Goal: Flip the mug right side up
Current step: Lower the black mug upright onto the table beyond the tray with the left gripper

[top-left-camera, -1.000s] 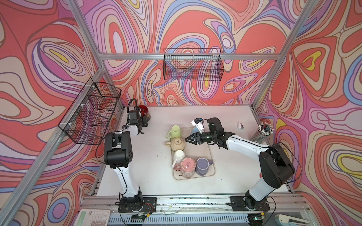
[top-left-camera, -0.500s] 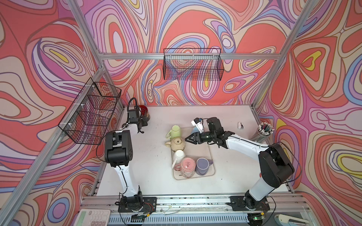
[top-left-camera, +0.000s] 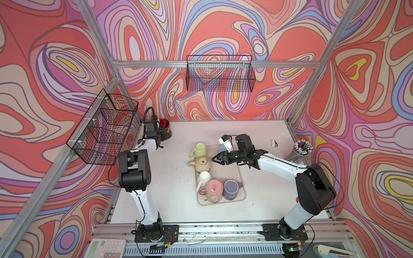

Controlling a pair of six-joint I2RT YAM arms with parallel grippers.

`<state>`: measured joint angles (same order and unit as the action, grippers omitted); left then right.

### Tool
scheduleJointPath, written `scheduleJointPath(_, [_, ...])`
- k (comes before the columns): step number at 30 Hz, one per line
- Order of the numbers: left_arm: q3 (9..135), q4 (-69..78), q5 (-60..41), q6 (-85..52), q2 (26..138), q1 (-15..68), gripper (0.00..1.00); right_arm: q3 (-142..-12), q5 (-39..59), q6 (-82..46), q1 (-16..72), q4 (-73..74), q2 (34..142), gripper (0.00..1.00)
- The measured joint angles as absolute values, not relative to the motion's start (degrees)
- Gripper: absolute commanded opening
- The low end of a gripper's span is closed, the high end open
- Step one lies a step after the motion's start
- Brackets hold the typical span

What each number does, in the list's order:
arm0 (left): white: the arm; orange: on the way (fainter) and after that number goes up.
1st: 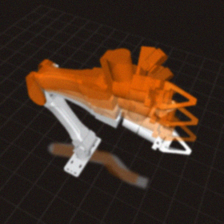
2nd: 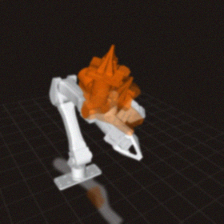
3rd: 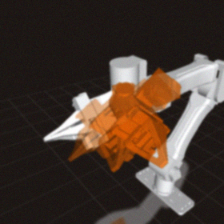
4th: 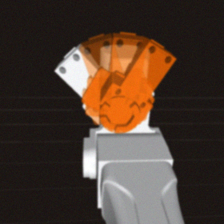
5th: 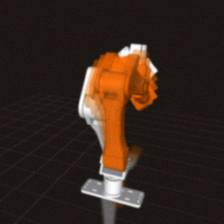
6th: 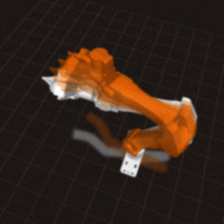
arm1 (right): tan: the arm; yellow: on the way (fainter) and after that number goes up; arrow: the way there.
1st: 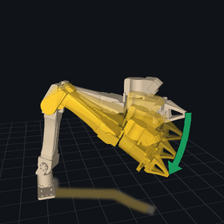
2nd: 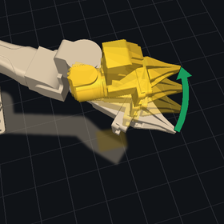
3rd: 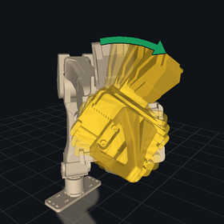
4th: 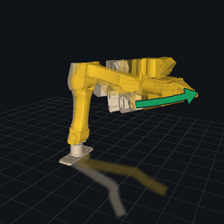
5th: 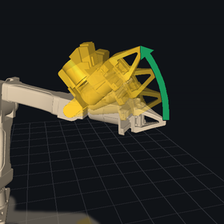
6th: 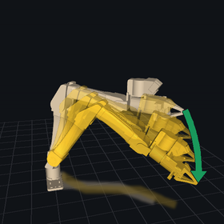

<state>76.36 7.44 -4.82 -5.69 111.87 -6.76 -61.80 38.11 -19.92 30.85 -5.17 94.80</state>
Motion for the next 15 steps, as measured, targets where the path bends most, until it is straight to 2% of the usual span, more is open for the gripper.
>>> scheduleJointPath(5, [76.4, 6.1, -5.8, -7.2, 109.3, -6.8, 0.59, -61.8, 36.0, -18.1, 30.9, -7.9, 92.5, 0.57])
scheduleJointPath(7, [76.4, 5.1, -6.7, -8.6, 107.6, -6.8, 0.65, -61.7, 35.3, -17.5, 30.9, -8.6, 91.1, 0.57])
scheduleJointPath(8, [76.4, 4.8, -7.3, -9.3, 106.8, -6.8, 0.71, -61.5, 35.0, -17.3, 30.9, -8.9, 90.4, 0.57])
scheduleJointPath(9, [76.3, 4.4, -7.9, -10.1, 105.7, -6.8, 0.72, -61.2, 34.8, -17.1, 30.9, -9.0, 89.6, 0.57])
scheduleJointPath(10, [76.2, 4.0, -8.5, -11.1, 104.5, -6.7, 0.77, -60.9, 34.5, -17.0, 30.9, -9.3, 88.8, 0.57])
scheduleJointPath(15, [75.2, 2.6, -10.1, -15.4, 98.3, -6.4, 0.81, -59.2, 30.2, -15.7, 31.3, -12.6, 84.6, 0.57])
